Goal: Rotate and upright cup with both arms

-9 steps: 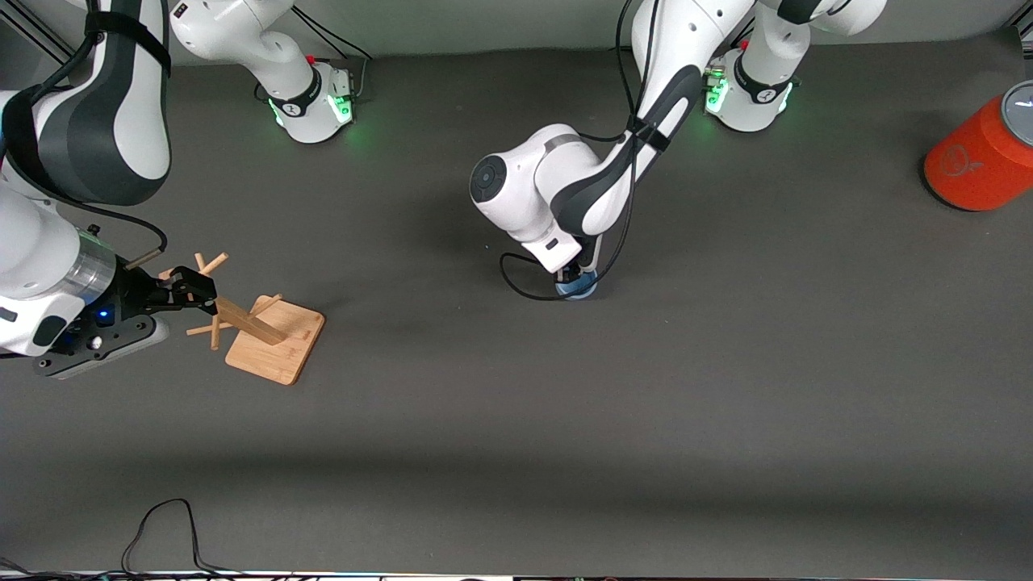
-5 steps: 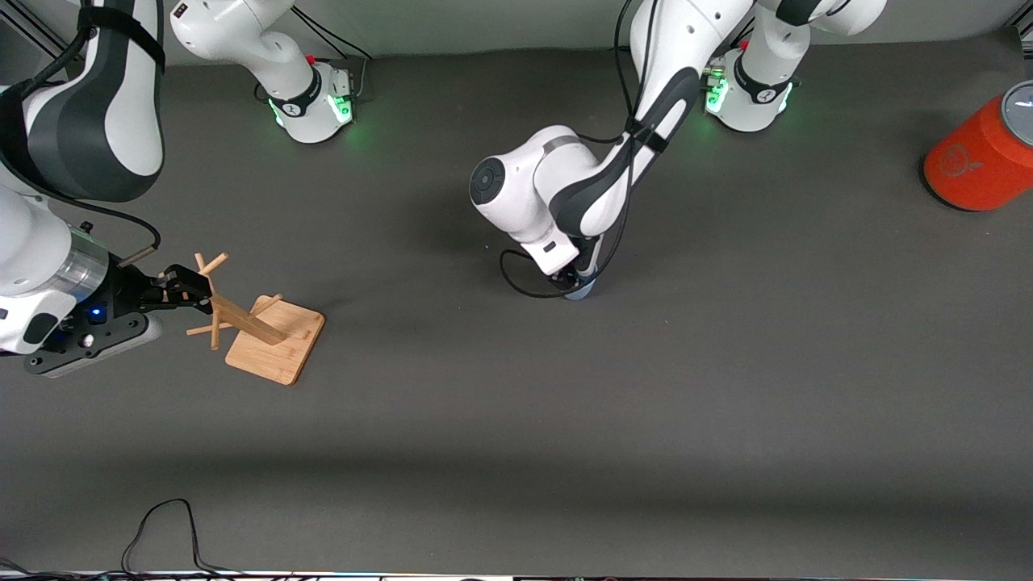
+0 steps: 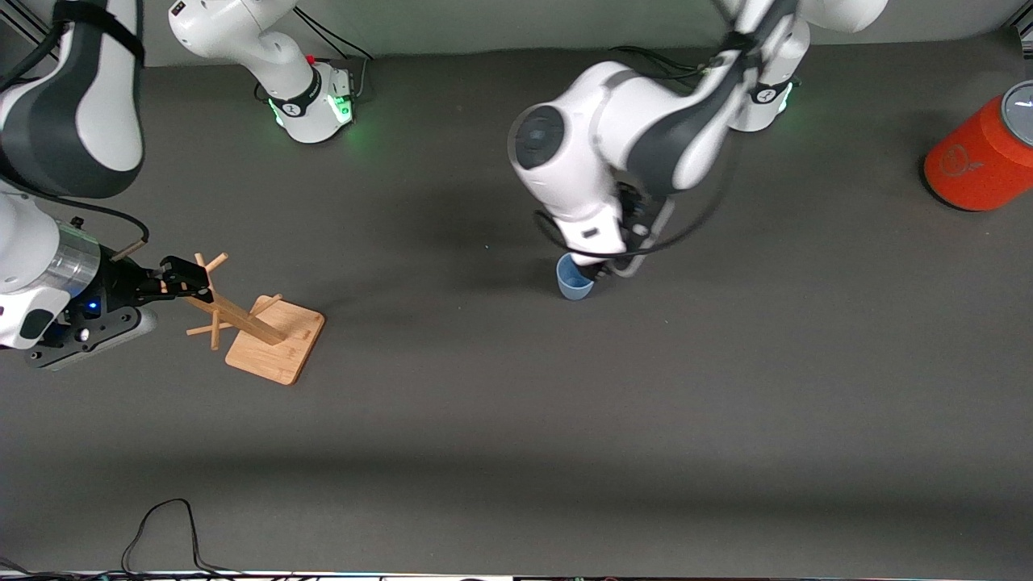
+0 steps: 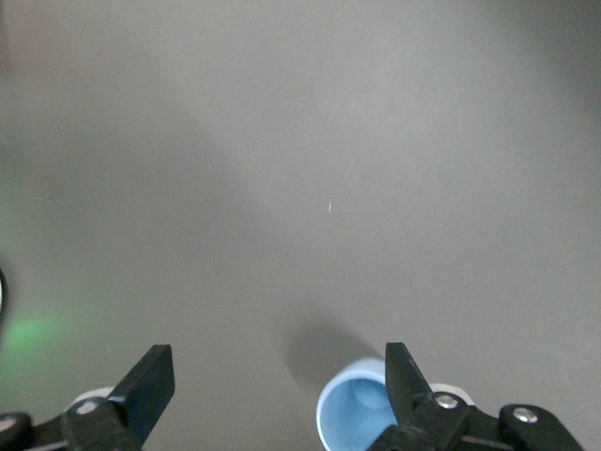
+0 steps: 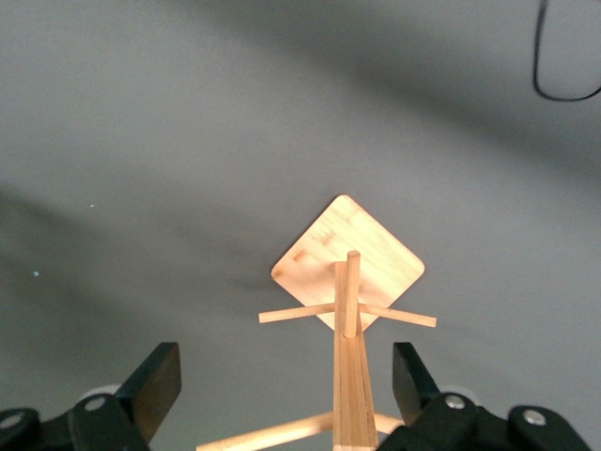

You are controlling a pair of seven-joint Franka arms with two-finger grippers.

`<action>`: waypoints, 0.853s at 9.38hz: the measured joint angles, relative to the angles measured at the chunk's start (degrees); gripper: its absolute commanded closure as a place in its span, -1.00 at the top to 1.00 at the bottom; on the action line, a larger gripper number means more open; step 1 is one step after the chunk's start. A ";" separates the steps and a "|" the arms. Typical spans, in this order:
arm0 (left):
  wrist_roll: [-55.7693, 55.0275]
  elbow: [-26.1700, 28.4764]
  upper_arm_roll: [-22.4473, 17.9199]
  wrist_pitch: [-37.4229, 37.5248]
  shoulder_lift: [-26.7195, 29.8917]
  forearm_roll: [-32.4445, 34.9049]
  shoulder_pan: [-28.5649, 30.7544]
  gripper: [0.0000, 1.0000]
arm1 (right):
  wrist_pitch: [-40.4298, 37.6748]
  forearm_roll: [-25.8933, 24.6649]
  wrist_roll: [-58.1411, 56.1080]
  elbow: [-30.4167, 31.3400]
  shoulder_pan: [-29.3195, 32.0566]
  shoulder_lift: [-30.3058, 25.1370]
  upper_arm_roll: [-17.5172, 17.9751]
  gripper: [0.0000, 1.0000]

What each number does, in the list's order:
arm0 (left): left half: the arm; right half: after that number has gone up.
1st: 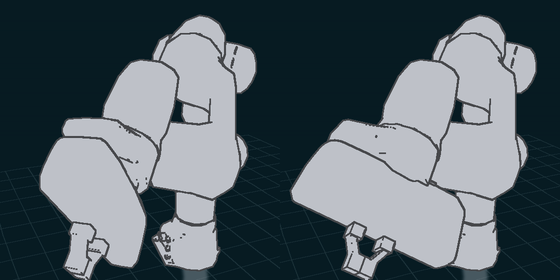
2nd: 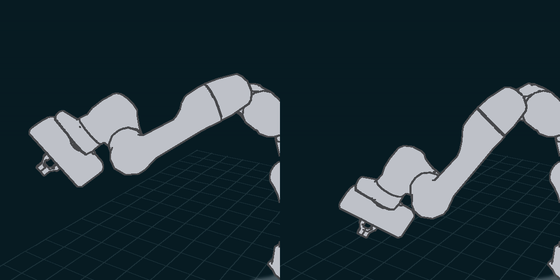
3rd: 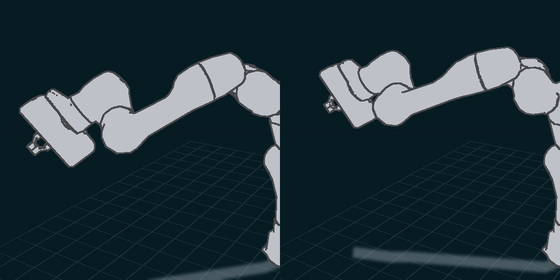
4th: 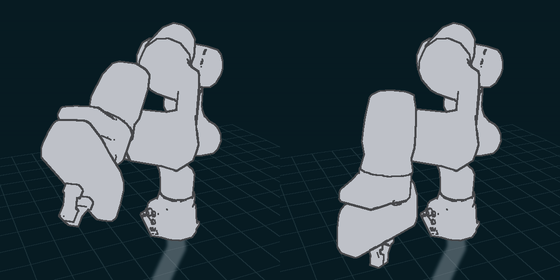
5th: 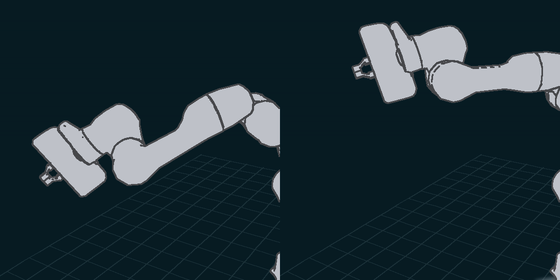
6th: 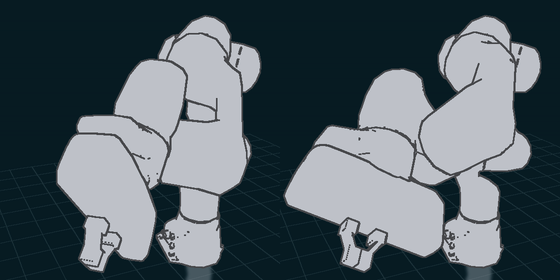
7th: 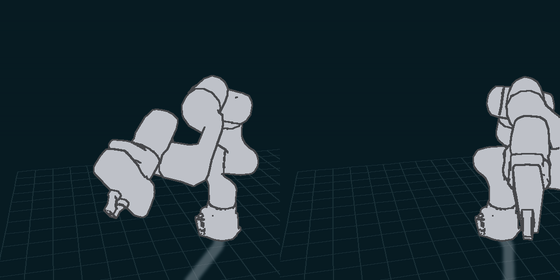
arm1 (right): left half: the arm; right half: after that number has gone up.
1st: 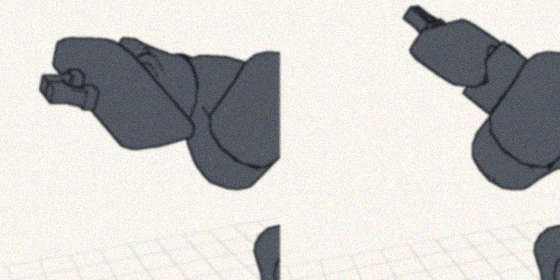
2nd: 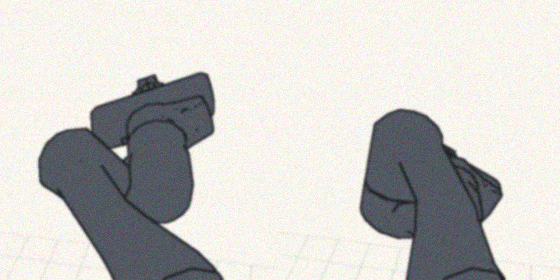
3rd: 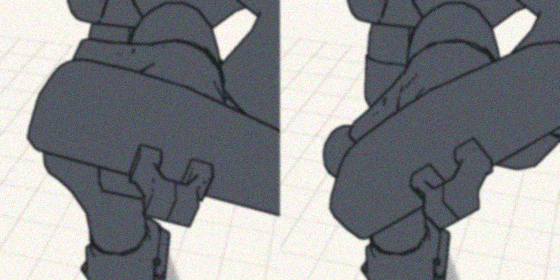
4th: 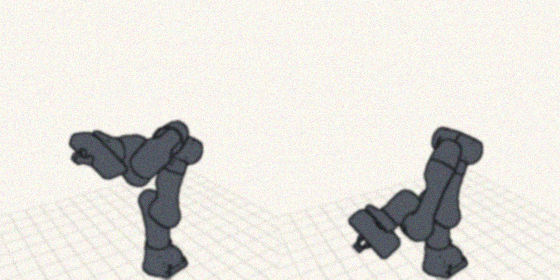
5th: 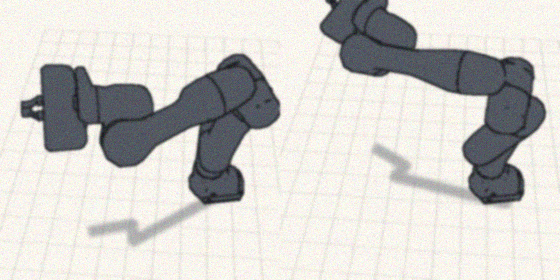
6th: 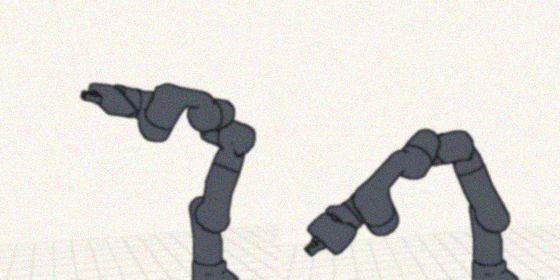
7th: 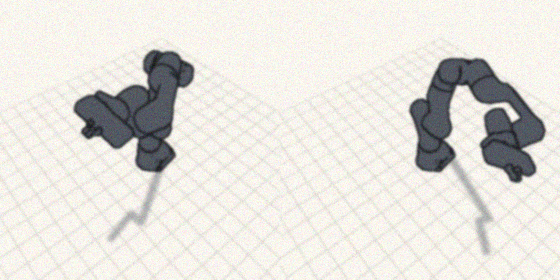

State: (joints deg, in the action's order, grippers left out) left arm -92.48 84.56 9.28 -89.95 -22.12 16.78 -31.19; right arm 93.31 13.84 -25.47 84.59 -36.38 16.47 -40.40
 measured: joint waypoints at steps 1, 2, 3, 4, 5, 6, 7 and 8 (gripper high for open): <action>10.25 -0.36 -0.14 2.27 2.07 -0.43 4.35 1.00 | -0.30 -1.88 1.72 0.76 5.51 -1.77 6.41 1.00; 21.35 -0.27 -0.21 4.20 4.37 -1.04 9.10 1.00 | -1.23 -4.05 5.22 1.04 12.38 -3.76 15.15 1.00; 32.95 0.05 -0.24 5.15 6.43 -1.54 13.93 1.00 | -2.99 -5.49 10.15 1.10 19.14 -5.76 24.20 1.00; 44.94 1.12 -0.26 5.12 8.38 -2.48 18.77 1.00 | -5.26 -6.11 15.29 1.21 24.66 -7.65 31.61 1.00; 56.85 3.27 -0.27 3.57 10.63 -3.90 23.43 1.00 | -6.73 -6.24 19.82 1.76 28.77 -9.48 37.08 1.00; 68.55 7.12 -0.37 -0.14 13.92 -6.78 28.33 1.00 | -7.05 -6.24 22.20 3.09 31.11 -11.03 39.83 1.00; 79.62 12.12 -0.46 -3.62 18.19 -9.83 33.51 1.00 | -7.04 -6.24 22.72 4.50 31.72 -11.93 40.25 1.00; 89.19 17.00 -0.74 -5.39 22.91 -11.53 37.75 1.00 | -6.92 -6.25 22.83 5.35 31.80 -12.14 40.22 1.00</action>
State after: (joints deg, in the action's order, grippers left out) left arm -3.28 101.56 8.54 -95.34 0.79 5.25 6.56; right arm 86.39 7.58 -2.63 89.94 -4.59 4.33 -0.18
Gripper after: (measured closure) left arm 0.000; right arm 0.000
